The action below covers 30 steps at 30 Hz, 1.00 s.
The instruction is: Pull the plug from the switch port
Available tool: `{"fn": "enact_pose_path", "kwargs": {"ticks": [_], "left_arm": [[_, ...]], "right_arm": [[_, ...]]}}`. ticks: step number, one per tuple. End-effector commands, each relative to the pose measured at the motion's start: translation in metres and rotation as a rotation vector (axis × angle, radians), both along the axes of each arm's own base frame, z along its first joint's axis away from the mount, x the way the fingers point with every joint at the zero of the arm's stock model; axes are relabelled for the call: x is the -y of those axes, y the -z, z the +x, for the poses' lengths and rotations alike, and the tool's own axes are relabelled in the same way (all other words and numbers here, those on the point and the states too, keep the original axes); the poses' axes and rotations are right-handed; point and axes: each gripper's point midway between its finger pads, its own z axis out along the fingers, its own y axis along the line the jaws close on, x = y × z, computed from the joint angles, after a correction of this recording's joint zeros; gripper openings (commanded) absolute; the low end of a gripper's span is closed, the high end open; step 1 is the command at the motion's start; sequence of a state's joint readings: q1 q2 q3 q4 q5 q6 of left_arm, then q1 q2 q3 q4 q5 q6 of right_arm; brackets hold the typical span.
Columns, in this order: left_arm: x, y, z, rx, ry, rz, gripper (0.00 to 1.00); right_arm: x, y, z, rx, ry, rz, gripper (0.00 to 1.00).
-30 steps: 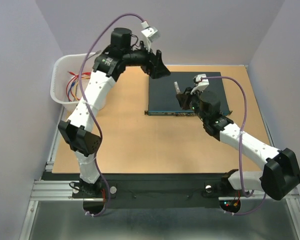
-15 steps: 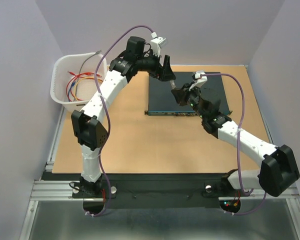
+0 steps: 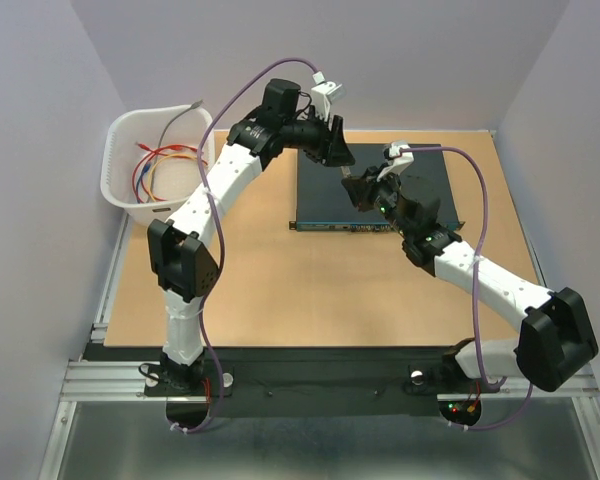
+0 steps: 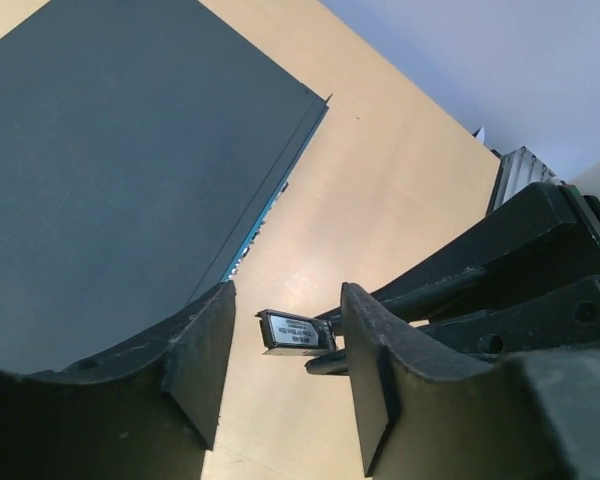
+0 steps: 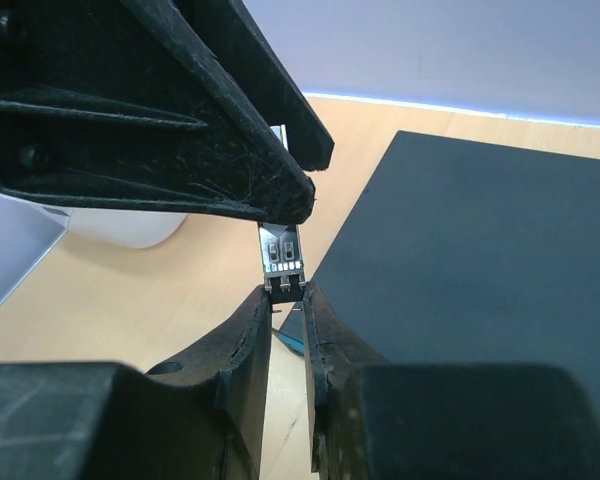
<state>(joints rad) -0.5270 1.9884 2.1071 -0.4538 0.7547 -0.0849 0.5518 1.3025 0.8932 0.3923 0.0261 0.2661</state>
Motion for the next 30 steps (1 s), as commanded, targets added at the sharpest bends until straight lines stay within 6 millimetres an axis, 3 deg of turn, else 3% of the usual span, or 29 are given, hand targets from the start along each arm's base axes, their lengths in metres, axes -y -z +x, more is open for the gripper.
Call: {"fn": "enact_pose_path", "kwargs": {"ticks": [1,5,7,8,9,11,14,16,17,19,21,23,24,26,27,29,30], "left_arm": [[0.003,-0.016,-0.009,0.037,0.038,-0.032,0.51],[0.002,-0.012,-0.013,0.020,0.049,-0.025,0.30],[0.002,-0.012,-0.016,0.009,0.059,-0.027,0.10],[0.003,-0.012,-0.017,0.006,0.060,-0.027,0.05],[0.003,-0.013,-0.017,0.004,0.058,-0.027,0.00],[0.001,-0.012,-0.014,0.013,0.041,-0.021,0.00],[-0.005,-0.010,-0.002,0.027,-0.003,-0.003,0.00],[-0.016,-0.011,0.015,0.048,-0.057,0.011,0.00],[-0.037,-0.011,0.037,0.058,-0.127,0.026,0.00],[-0.069,-0.008,0.064,0.069,-0.222,0.053,0.00],[-0.138,-0.005,0.106,0.088,-0.393,0.091,0.00],[-0.190,-0.003,0.127,0.100,-0.509,0.121,0.00],[-0.250,0.006,0.145,0.104,-0.635,0.167,0.00],[-0.311,0.010,0.159,0.132,-0.765,0.216,0.00],[-0.363,0.022,0.164,0.125,-0.883,0.273,0.00],[-0.412,0.029,0.170,0.133,-0.992,0.304,0.00],[-0.448,0.034,0.168,0.125,-1.075,0.332,0.00]], "right_arm": [[-0.004,-0.042,0.002,0.105,0.003,0.063,0.02],[-0.002,-0.041,0.002,0.103,0.009,0.061,0.02],[-0.001,-0.042,0.003,0.106,0.020,0.061,0.02],[0.000,-0.041,0.003,0.106,0.021,0.061,0.02],[-0.001,-0.040,0.003,0.106,0.020,0.061,0.02],[-0.003,-0.038,0.004,0.102,0.009,0.056,0.04],[-0.008,-0.034,0.004,0.104,-0.016,0.038,0.44],[-0.009,-0.031,0.005,0.095,-0.017,0.033,0.99],[-0.008,-0.029,0.005,0.092,-0.014,0.026,1.00],[-0.006,-0.023,0.005,0.071,-0.006,0.015,1.00],[-0.005,-0.022,0.000,0.071,-0.018,0.007,1.00],[-0.005,-0.019,-0.005,0.064,-0.031,-0.008,1.00],[-0.003,-0.018,-0.009,0.064,-0.032,-0.010,1.00],[0.001,-0.014,-0.012,0.055,-0.028,-0.021,1.00],[0.003,-0.008,-0.015,0.048,-0.025,-0.025,1.00],[0.006,-0.002,-0.016,0.040,-0.016,-0.035,1.00],[0.008,0.003,-0.017,0.031,-0.012,-0.041,1.00]]}}
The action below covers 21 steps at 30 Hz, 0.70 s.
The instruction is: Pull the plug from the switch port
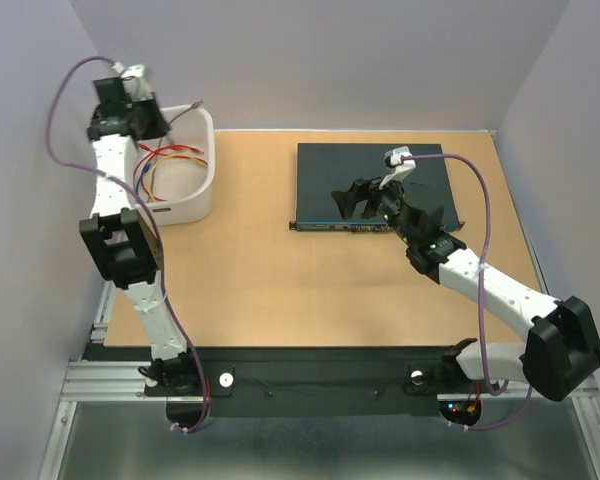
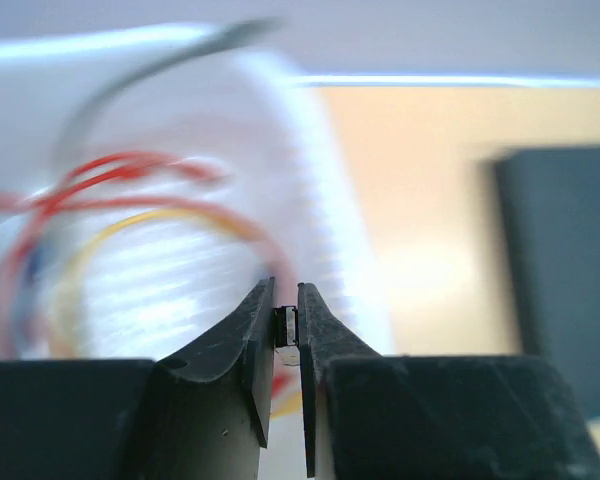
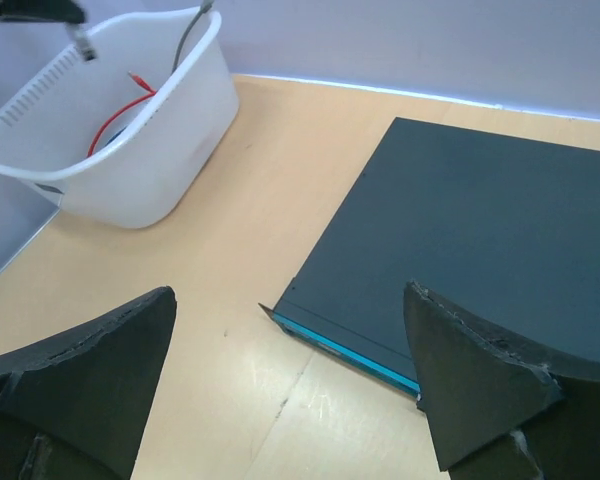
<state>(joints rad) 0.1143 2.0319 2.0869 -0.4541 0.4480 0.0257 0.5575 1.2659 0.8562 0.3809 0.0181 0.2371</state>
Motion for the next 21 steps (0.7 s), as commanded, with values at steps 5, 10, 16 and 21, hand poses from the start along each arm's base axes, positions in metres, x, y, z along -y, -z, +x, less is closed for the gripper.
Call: {"fn": "enact_pose_path", "kwargs": {"ticks": [5,10,16,21], "left_arm": [[-0.144,0.011,0.006,0.040,-0.320,0.148,0.00],[-0.149,0.053,0.007,-0.040,-0.322,0.156,0.00],[-0.141,0.069,-0.001,-0.072,-0.319,0.191,0.33],[-0.131,0.059,-0.009,-0.056,-0.306,0.207,0.99]], "right_arm": [[0.003,0.012,-0.006,-0.009,-0.006,-0.039,1.00],[0.017,0.029,0.000,-0.065,0.081,-0.082,1.00],[0.046,0.043,0.004,-0.137,0.273,-0.003,1.00],[0.060,0.067,-0.001,-0.214,0.342,-0.016,1.00]]}}
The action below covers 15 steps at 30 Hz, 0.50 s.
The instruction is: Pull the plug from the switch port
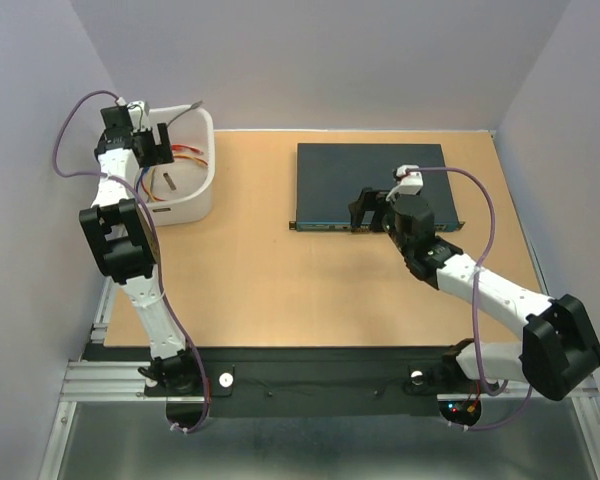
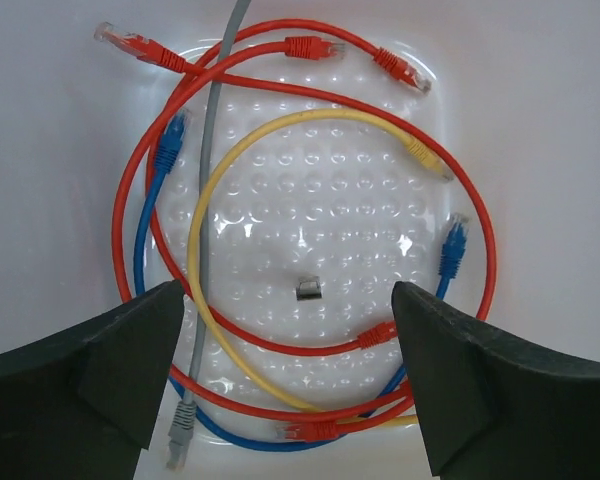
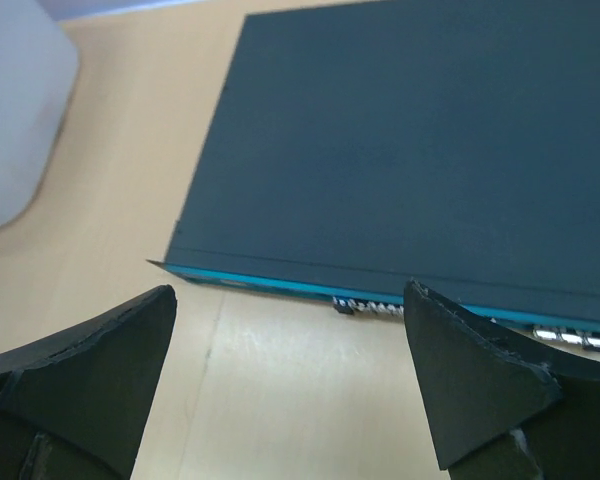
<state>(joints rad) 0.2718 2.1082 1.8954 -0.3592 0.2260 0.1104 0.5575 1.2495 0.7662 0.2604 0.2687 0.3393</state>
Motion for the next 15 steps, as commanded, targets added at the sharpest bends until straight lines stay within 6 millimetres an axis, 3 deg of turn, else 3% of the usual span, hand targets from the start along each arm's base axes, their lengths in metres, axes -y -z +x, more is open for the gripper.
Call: {"fn": "enact_pose_path", "kwargs": {"ticks": [1,3,7,8,10,11,13,14,15], "left_arm": [[0.005,-0.062,-0.003,0.125,0.011,0.071,0.99],[0.012,-0.072,-0.006,0.134,0.022,0.083,0.99],[0.051,-0.108,-0.015,0.182,0.102,0.130,0.99],[0.082,-0.119,-0.017,0.199,0.172,0.160,0.99],[0.119,-0.127,-0.018,0.205,0.244,0.200,0.99],[0.163,-0.118,-0.021,0.177,0.347,0.209,0.99],[0.213,-0.112,-0.028,0.151,0.481,0.182,0.99],[0.252,-0.097,-0.031,0.122,0.570,0.171,0.99],[0.272,-0.098,-0.032,0.127,0.622,0.160,0.99]], "right_arm": [[0.012,0.008,-0.002,-0.058,0.073,-0.012,1.00],[0.012,0.013,-0.003,-0.088,0.041,-0.091,1.00],[0.024,0.023,-0.013,-0.148,-0.023,-0.315,1.00],[0.031,0.015,-0.016,-0.116,-0.032,-0.370,1.00],[0.035,0.007,-0.021,-0.083,-0.053,-0.401,1.00],[0.036,-0.001,-0.027,-0.055,-0.075,-0.399,1.00],[0.039,-0.002,-0.030,-0.060,-0.068,-0.358,1.00],[0.035,0.000,-0.032,-0.086,-0.071,-0.290,1.00],[0.038,0.015,-0.032,-0.151,-0.061,-0.285,1.00]]}}
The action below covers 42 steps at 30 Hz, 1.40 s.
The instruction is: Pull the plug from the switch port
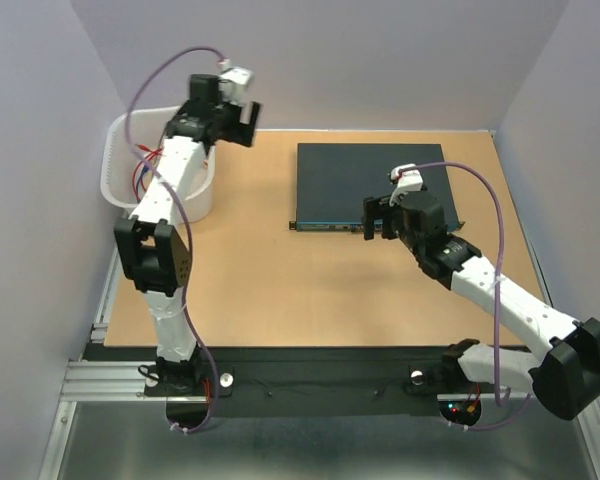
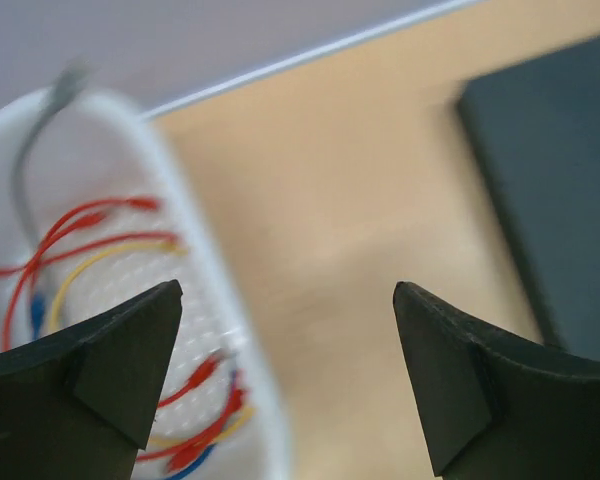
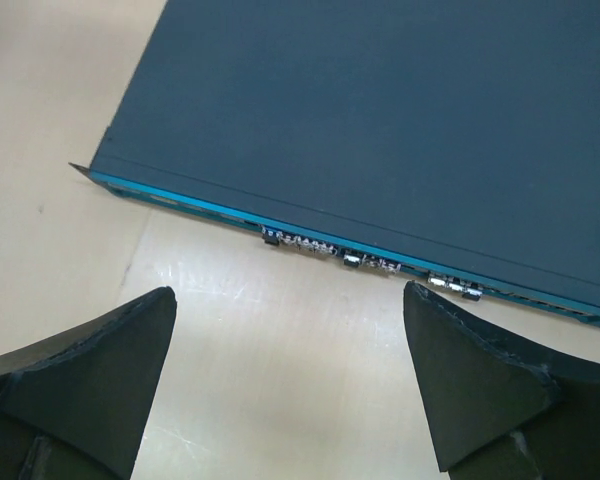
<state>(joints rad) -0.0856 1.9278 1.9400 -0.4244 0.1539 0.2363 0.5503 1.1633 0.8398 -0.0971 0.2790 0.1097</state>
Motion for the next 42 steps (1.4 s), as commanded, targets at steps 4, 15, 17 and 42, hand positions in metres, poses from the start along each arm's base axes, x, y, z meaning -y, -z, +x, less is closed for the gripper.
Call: {"fn": "enact_pose_path", "kwargs": {"ticks": [4,15,17,42], "left_arm": [[0.155,0.046,-0.031,-0.149,0.386,0.036,0.99],[0.208,0.125,-0.027,-0.306,0.485,0.062,0.99],[0.211,0.142,-0.026,-0.336,0.489,0.062,0.99],[0.214,0.188,-0.020,-0.442,0.537,0.062,0.99]], "right_arm": [[0.030,0.037,0.010,-0.219,0.179,0.125,0.96],[0.055,0.066,0.026,-0.336,0.309,0.283,0.86],[0.056,0.073,0.026,-0.348,0.310,0.269,0.86],[0.054,0.066,0.056,-0.199,0.144,0.103,0.61]]}}
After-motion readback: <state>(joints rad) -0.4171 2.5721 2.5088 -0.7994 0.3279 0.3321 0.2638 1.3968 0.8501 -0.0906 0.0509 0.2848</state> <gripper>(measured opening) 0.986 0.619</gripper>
